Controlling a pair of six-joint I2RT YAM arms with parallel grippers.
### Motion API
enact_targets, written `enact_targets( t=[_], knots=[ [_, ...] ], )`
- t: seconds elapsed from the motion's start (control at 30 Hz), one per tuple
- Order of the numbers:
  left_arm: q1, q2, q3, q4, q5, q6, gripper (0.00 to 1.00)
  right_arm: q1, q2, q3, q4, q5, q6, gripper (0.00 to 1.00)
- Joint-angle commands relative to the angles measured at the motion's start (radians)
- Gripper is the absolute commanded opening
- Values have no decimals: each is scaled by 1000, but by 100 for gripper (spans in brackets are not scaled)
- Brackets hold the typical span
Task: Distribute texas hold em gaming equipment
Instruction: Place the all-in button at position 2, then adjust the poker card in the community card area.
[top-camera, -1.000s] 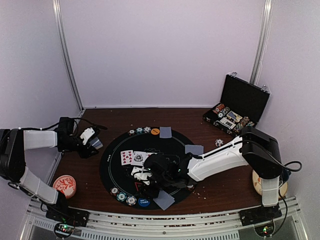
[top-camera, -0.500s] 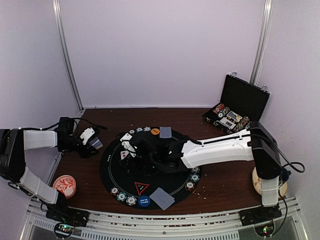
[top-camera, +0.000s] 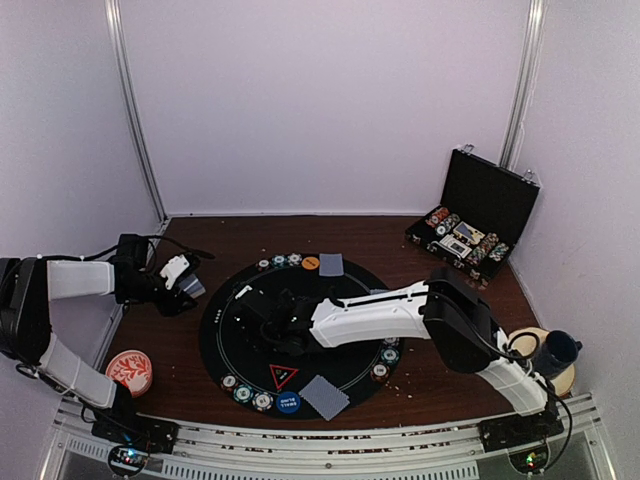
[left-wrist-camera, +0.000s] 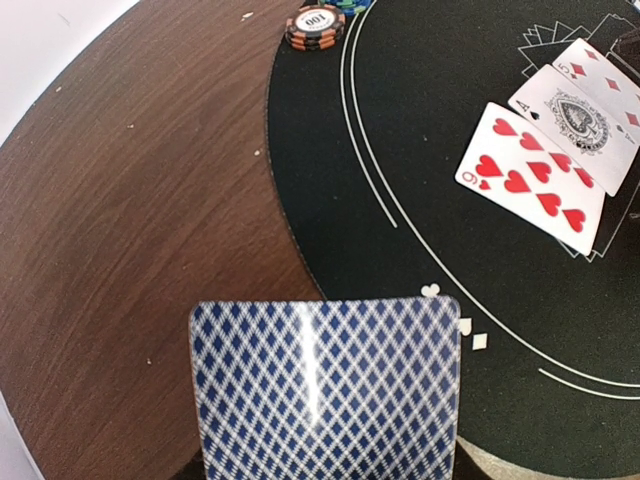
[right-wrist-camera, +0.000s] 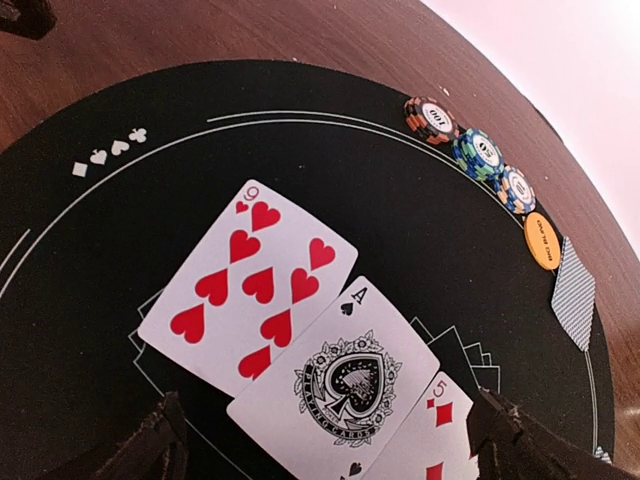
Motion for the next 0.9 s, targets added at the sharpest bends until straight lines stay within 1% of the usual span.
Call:
enact_targets(
  t=[0.0, 0.2, 0.5, 0.87],
  knots=[
    [8, 1, -4, 56, 8, -10, 9, 2, -6, 15, -26, 44, 14, 100],
    [8, 0, -3, 56, 6, -12, 9, 0, 40, 47, -45, 20, 4, 100],
    [7, 1, -4, 59, 6, -11, 9, -4, 158, 199, -114, 7, -1, 100],
    [8, 4, -3, 59, 6, -9, 9, -7, 196, 254, -113, -10, -26, 100]
  ],
)
